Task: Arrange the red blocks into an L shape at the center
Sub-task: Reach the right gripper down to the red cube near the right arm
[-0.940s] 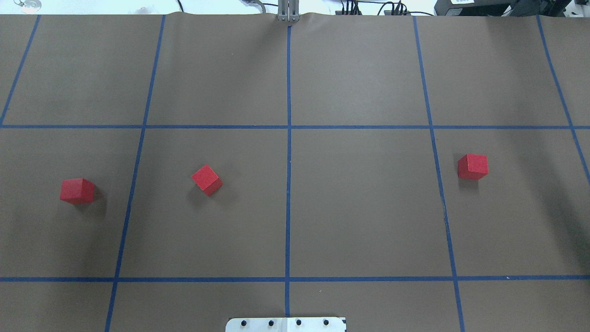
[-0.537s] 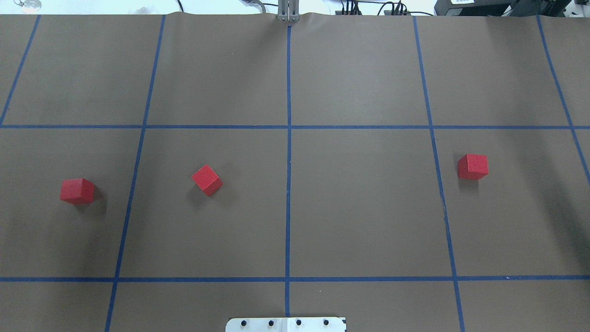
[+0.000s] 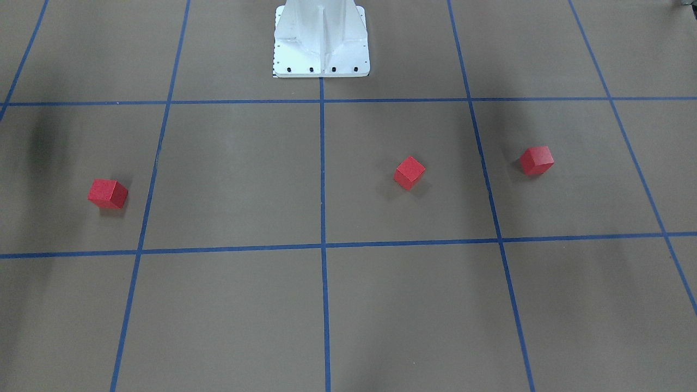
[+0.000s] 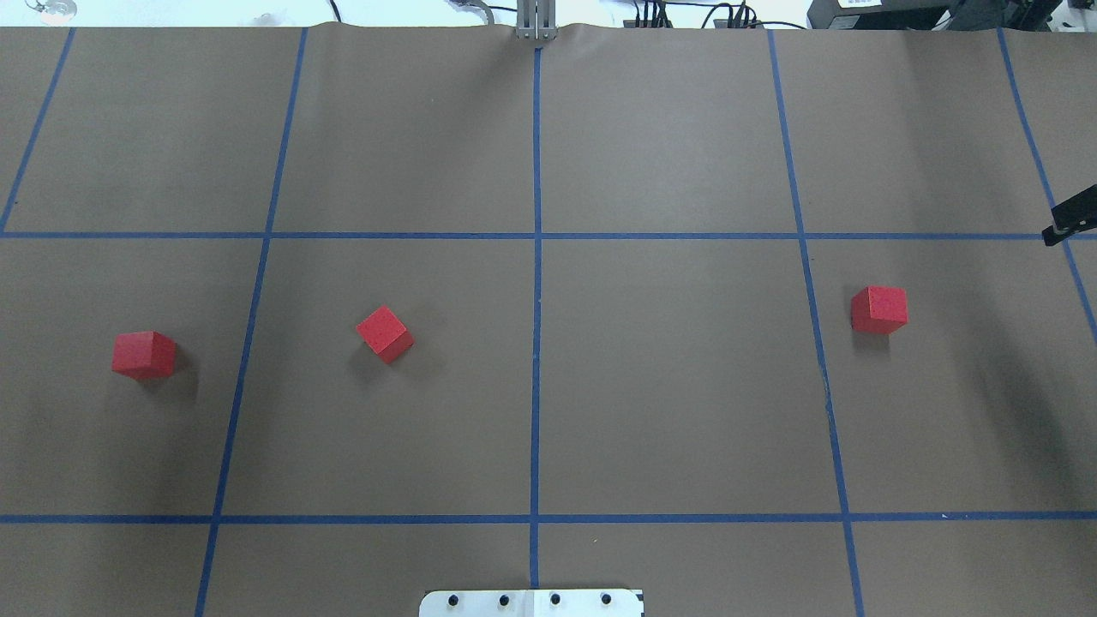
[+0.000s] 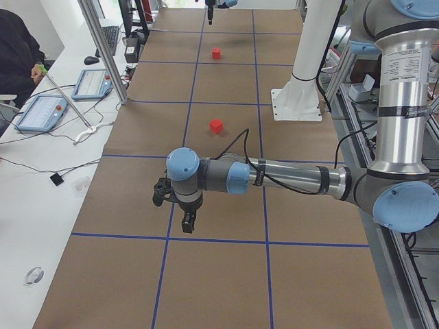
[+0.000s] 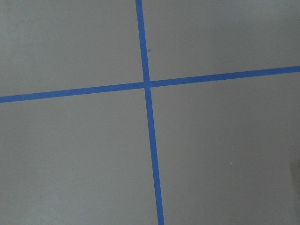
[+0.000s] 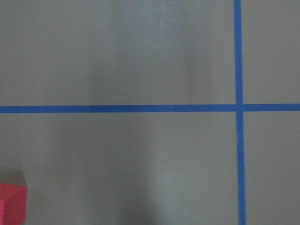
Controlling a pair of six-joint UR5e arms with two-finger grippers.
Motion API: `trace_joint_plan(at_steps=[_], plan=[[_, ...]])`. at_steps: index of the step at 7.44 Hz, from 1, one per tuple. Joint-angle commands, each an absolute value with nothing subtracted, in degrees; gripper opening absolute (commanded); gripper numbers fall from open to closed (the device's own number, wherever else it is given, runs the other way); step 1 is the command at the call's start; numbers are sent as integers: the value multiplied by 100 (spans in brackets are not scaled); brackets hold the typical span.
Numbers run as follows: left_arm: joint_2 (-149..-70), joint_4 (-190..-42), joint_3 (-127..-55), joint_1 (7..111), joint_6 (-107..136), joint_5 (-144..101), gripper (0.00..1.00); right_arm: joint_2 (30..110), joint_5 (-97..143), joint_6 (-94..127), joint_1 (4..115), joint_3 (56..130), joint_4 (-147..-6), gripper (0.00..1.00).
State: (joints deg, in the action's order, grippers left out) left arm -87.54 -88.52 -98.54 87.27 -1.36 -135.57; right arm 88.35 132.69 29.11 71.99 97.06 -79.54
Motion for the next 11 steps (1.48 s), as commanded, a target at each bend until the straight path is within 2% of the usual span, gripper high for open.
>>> trace_joint_plan(at_steps=[1, 5, 11], plan=[[-8754, -8851, -9888, 8719, -149, -13562, 100, 8859, 13263, 4084, 6665, 10018, -7304, 99], [-8754, -8859, -9905, 8710, -167, -13570, 100, 8754, 12519, 4586, 5418, 10291, -7251, 99], [-8754, -8859, -9905, 8710, -167, -13570, 100, 8403, 12234, 4949, 4983, 9985, -7269, 98]])
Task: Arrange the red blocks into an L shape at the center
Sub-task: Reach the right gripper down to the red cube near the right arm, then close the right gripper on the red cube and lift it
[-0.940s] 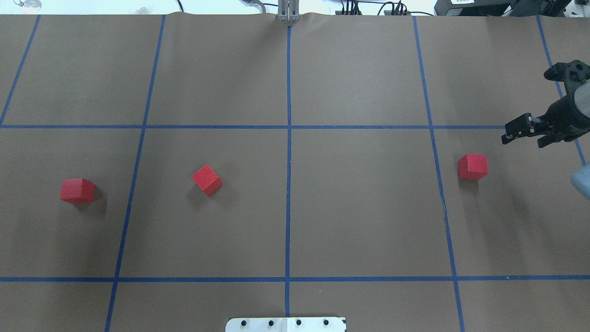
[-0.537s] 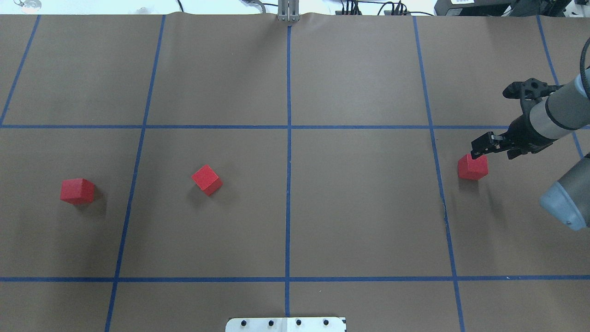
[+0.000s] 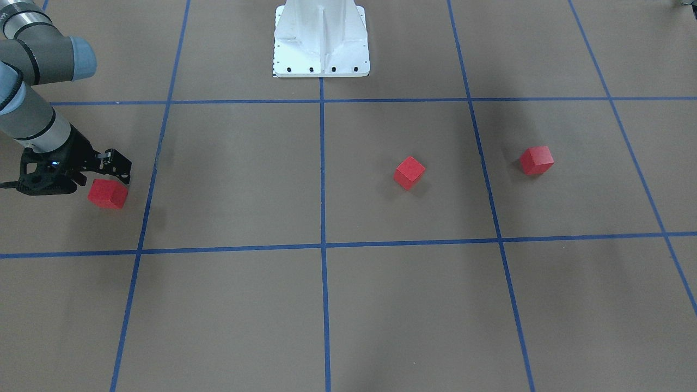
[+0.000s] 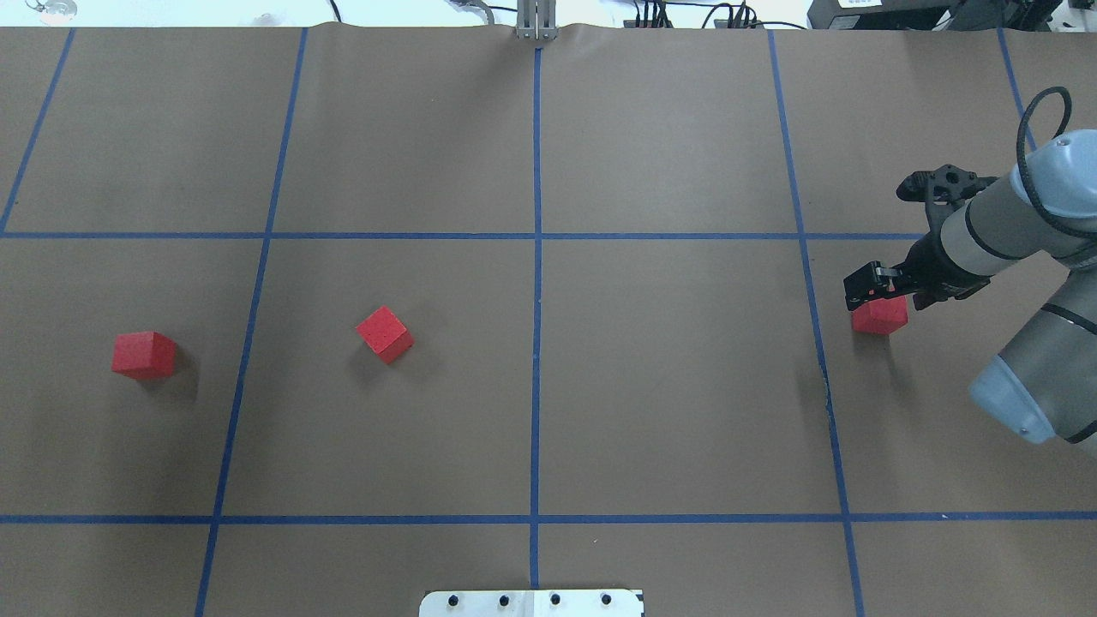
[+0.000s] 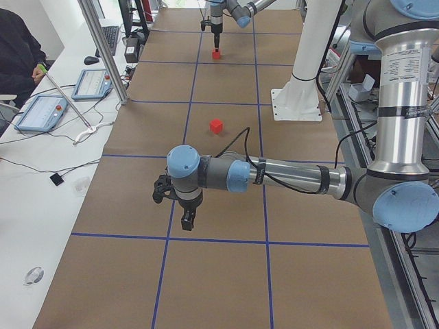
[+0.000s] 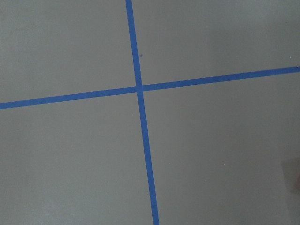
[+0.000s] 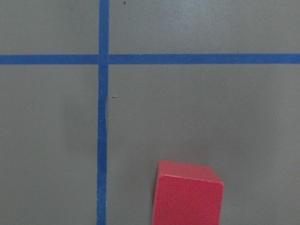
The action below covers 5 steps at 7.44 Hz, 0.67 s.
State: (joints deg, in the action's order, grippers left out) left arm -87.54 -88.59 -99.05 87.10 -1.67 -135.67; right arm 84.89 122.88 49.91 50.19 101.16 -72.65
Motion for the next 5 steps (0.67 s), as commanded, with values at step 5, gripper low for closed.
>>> trace_joint_plan(at_steps=[5], plan=[[-8728, -8859, -10002, 8710, -167, -13562, 100, 8385, 12234, 4931, 4983, 9695, -7260, 94]])
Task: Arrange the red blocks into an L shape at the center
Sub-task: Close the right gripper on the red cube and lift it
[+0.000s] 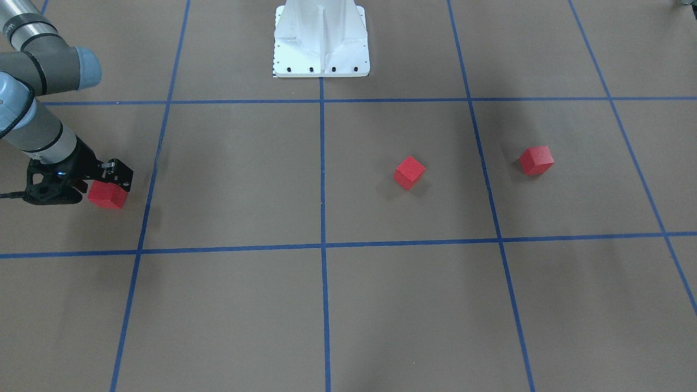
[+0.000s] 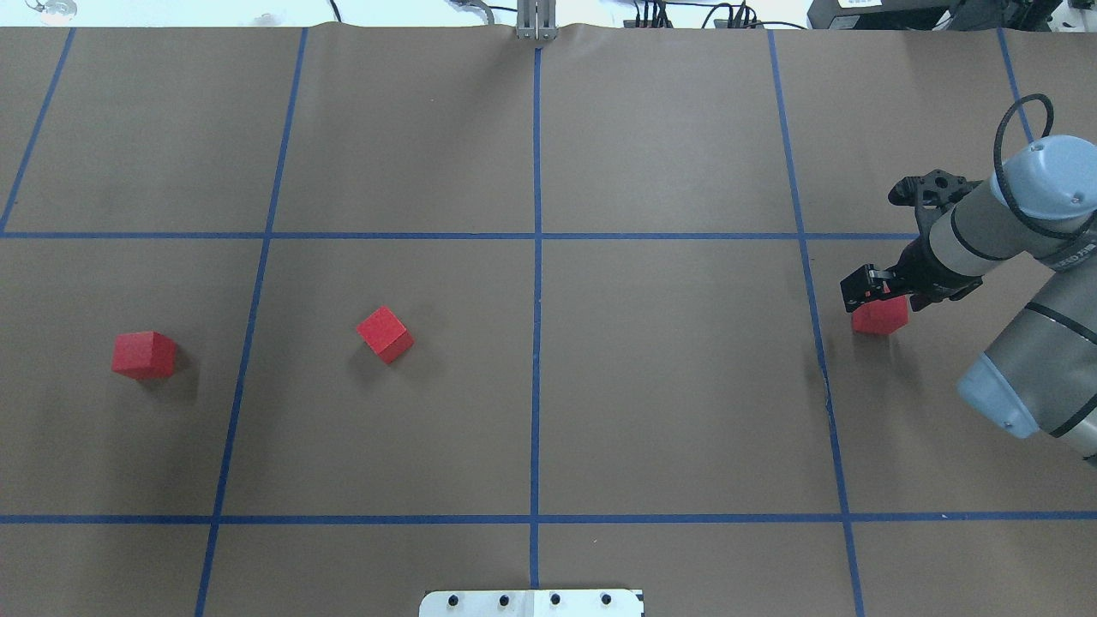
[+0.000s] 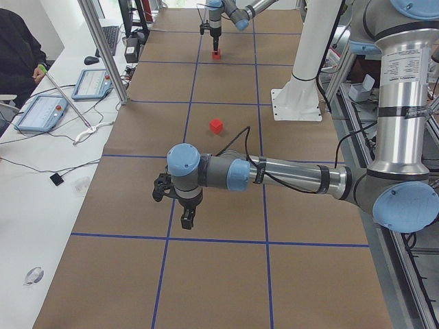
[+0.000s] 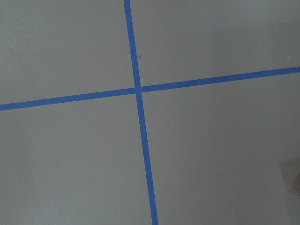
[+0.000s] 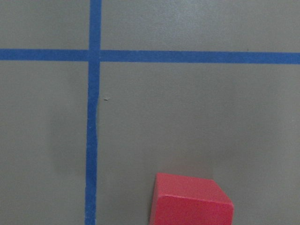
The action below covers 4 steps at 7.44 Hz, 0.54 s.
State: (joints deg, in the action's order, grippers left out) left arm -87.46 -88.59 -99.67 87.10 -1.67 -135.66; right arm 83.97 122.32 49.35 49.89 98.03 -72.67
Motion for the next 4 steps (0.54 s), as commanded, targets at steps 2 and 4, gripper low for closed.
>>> trace_joint_plan(at_steps=[2, 4], plan=[[-8728, -8859, -10002, 8710, -167, -13570, 100, 8385, 12234, 4948, 4983, 9677, -7268, 46], [-8728, -8859, -10124, 8710, -158, -13570, 100, 8385, 12269, 5009, 4992, 9729, -7269, 0]])
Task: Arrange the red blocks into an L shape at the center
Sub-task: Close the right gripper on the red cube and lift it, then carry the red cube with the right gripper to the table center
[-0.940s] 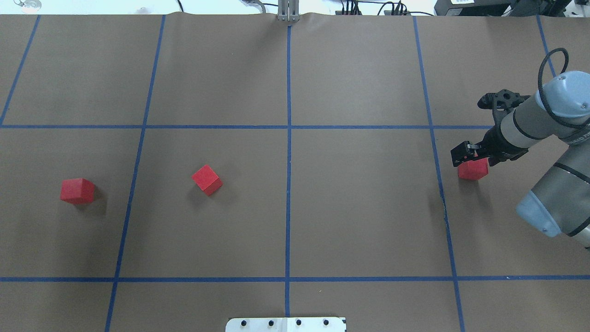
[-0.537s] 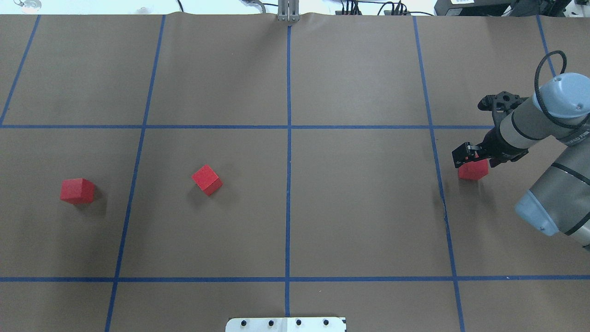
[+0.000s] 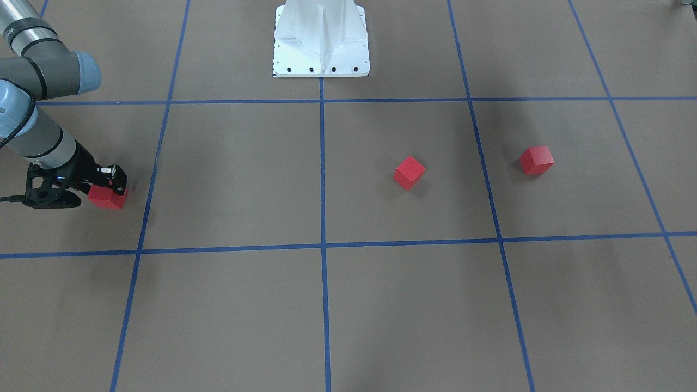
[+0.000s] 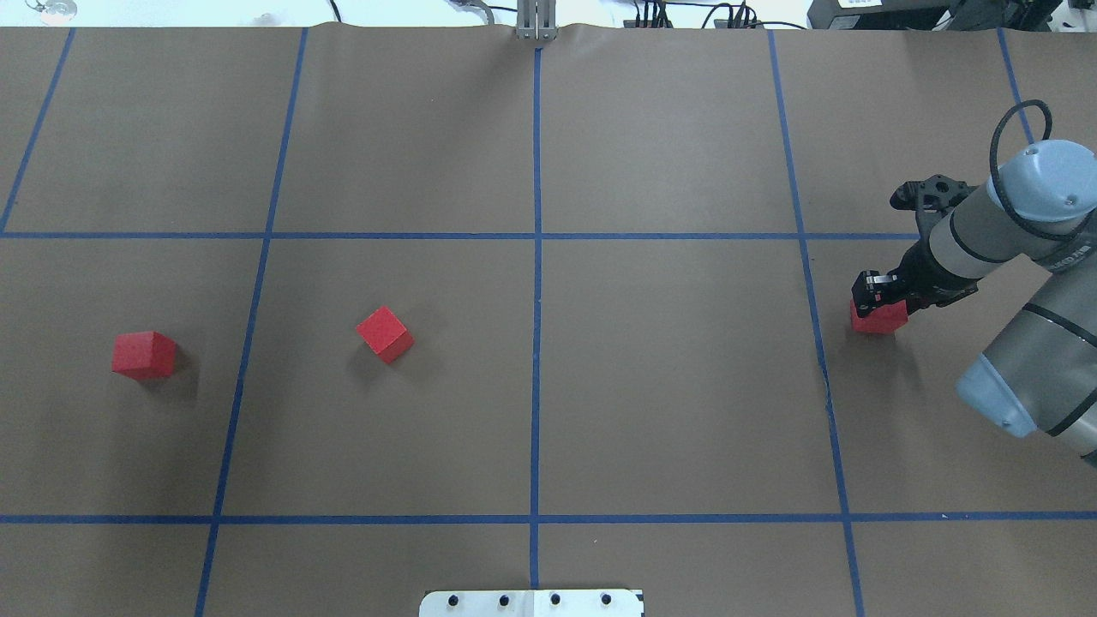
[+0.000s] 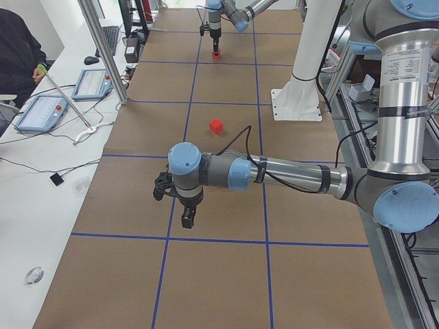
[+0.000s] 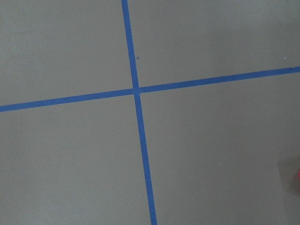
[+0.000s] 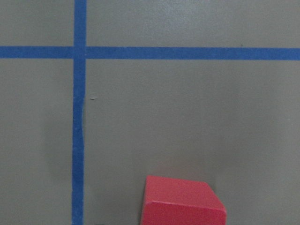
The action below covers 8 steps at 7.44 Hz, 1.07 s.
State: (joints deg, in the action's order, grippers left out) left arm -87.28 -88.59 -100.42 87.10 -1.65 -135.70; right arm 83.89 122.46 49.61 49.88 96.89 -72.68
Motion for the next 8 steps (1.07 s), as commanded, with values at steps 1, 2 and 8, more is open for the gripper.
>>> trace_joint_plan(at_steps=[1, 2, 8], plan=[[-8728, -8859, -10142, 8710, -167, -13570, 100, 8219, 12296, 5045, 4992, 9895, -7329, 0], [-8736, -8885, -10169, 8710, -176, -13570, 100, 7835, 12313, 5480, 4983, 9923, -7417, 0], [-8877, -9105, -10125, 8358, -149, -13570, 100, 5723, 12033, 7802, 3579, 9940, -8086, 0]])
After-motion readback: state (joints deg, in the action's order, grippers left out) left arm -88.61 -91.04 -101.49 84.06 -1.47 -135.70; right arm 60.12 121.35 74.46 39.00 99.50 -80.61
